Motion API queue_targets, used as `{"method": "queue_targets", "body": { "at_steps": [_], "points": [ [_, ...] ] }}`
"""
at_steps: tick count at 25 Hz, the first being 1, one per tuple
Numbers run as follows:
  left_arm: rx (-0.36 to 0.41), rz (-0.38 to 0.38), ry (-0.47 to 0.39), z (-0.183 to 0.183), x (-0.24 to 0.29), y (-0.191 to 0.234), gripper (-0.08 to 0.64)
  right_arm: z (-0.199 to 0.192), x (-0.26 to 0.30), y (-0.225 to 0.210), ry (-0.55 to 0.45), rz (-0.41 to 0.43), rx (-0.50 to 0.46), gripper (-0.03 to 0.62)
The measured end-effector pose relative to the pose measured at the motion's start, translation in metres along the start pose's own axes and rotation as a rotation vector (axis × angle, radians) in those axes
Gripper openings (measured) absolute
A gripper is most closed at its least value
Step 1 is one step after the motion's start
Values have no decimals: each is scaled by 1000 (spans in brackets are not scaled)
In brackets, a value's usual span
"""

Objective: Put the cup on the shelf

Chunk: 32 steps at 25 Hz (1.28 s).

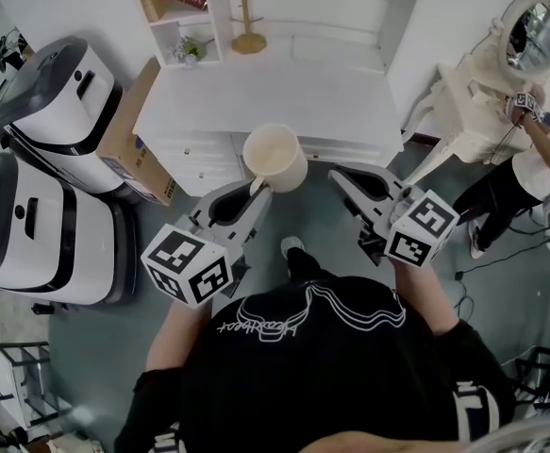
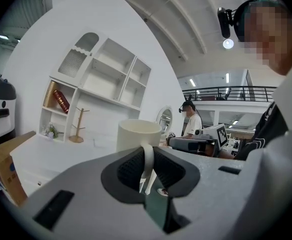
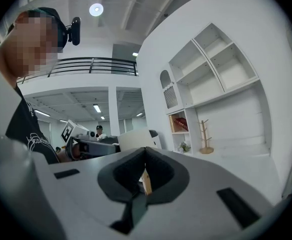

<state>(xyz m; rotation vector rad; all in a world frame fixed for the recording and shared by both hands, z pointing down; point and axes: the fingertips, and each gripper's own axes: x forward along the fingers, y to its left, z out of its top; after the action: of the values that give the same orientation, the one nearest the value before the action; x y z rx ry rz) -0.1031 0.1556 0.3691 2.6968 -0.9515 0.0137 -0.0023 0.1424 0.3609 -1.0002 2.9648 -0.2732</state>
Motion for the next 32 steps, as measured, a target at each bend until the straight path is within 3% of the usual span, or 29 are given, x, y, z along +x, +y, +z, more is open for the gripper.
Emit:
{"method": "queue_targets", "body": {
  "at_steps": [8,16,24,32],
  "points": [
    [-21,40,7,15,43,46,54,9,40,-56,-12,48,28,5],
    [-18,53,16,42,126,109,54,26,84,-155,-27,43,37,5],
    [6,47,7,84,206,160,54,59,115,-241,-37,35,-10,5],
    [76,71,-16,123,243,187,54,90,140,-281,-50,49,-87,5]
  ]
}}
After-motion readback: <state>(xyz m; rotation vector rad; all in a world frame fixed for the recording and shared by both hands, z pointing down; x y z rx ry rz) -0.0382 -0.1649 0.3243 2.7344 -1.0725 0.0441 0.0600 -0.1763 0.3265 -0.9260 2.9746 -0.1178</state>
